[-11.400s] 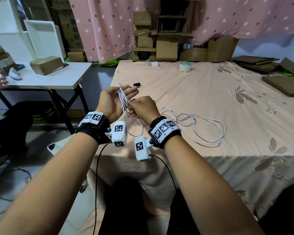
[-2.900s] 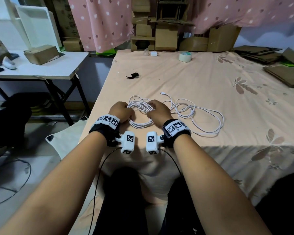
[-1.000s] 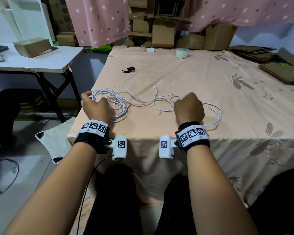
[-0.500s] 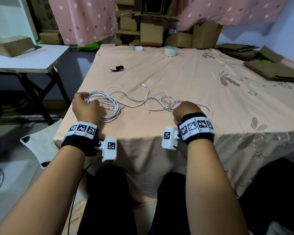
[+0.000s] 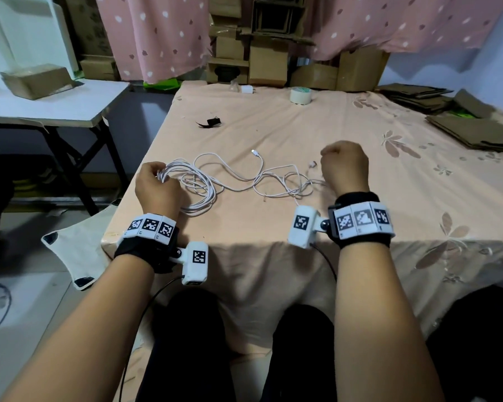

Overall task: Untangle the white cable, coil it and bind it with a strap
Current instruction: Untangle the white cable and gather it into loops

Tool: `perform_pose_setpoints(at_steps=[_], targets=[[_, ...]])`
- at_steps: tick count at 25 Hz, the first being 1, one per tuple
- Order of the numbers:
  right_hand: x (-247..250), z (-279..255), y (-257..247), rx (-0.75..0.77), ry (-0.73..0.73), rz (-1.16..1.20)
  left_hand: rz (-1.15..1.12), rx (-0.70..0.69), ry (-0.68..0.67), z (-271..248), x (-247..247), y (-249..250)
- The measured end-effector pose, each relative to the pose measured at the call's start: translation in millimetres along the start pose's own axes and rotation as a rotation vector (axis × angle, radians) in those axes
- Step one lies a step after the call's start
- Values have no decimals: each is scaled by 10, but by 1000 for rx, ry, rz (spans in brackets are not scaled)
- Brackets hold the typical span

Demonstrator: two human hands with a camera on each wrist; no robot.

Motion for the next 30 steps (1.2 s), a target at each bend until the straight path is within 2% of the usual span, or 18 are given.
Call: perform_pose_setpoints(at_steps=[4, 5, 8, 10, 11, 12, 14, 15, 16, 17, 19, 21, 22, 25, 26, 27, 28, 30], targets=[[19, -297, 328, -119, 48, -278, 83, -37, -67, -11, -35, 17], [33, -337, 406, -166, 11, -335, 149, -64, -83, -39, -50, 46], [-7, -418, 634, -258, -215, -426, 397, -310, -41, -287, -110, 270], [-23, -422, 661, -232, -288, -412, 356, -556, -53, -531, -227, 461], [-34, -410, 657, -211, -336, -401, 276, -670, -148, -668, -305, 584], [-37, -394, 640, -192, -408, -399, 200, -739, -328, -802, -416, 718], [-48, -357, 631, -160, -551, -456, 218, -760, -805, -1094, -701, 967], [-42, -329, 637, -136, -575, -511, 309, -767, -977, -1222, -865, 1038], [-27, -299, 626, -104, -558, -569, 411, -777, -1068, -1325, -1016, 1073], [-10, -256, 632, -74, -515, -620, 506, -776, -1100, -1392, -1154, 1075], [24, -219, 603, -40, -494, -673, 665, -756, -1082, -1457, -1308, 1045], [97, -112, 594, -73, -516, -588, 747, -740, -1081, -1463, -1401, 1021], [140, -13, 557, -91, -477, -447, 769, -751, -1097, -1467, -1434, 1033], [221, 372, 409, -164, -194, 426, 769, -846, -1154, -1487, -1497, 1109], [230, 490, 379, -154, -127, 628, 778, -864, -1151, -1489, -1524, 1098], [233, 569, 363, -143, -104, 713, 789, -885, -1151, -1502, -1542, 1093], [234, 611, 362, -126, -109, 676, 803, -888, -1148, -1509, -1570, 1085], [248, 594, 428, -83, -91, 475, 801, -863, -1141, -1510, -1630, 1070]])
Point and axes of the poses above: each hand's wrist, its own z-axis towards the middle knuckle, its own x-axis out of the back of the hand, y = z × x, the point moved 2 cm from there along z, towards the middle knuckle, and after that the axes turned 5 degrees about x, right-handed, at the moved point
